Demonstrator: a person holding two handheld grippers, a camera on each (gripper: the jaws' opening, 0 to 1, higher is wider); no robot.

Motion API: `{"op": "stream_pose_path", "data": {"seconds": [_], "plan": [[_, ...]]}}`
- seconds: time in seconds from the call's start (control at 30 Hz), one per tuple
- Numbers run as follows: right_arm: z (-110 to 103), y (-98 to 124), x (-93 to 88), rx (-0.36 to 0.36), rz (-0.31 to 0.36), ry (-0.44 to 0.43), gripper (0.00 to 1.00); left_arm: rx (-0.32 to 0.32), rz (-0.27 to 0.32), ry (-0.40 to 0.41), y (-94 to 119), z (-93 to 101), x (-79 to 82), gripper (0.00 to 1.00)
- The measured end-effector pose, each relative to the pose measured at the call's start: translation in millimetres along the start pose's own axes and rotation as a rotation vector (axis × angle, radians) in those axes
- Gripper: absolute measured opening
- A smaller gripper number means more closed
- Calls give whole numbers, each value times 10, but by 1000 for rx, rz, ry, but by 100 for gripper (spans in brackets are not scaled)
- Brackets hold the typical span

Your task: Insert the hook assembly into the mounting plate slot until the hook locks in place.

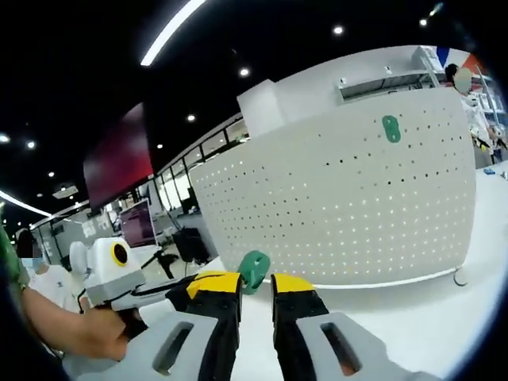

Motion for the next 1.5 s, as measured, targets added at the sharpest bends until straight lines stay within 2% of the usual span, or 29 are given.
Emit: {"op": "stream_pose_path", "data": {"seconds": [0.13, 0.97, 1.1, 1.5], "plan": [[4, -23, -21, 2, -3, -56, 11, -6, 1, -4, -4, 20, 2, 2], [6, -50, -35, -4, 12, -197, 3, -18, 3, -45, -1, 94, 15, 2], [6, -36, -31, 11, 10, -254, 2, -24, 0, -56, 6, 104, 15, 2], [-26, 3, 15, 17, 32, -220, 1, -41, -10, -88, 10, 150, 57, 2]]}}
Point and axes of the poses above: the point that each gripper's makers call its tool centre point, and the gripper's own axes: y roughly backward along the fingers, z roughly to its right, x roughly out of its top, the point moved 5 cm from there along y, roughly backward along the fingers, and after that the axes turned 3 degrees about y, right-handed, at the moved point
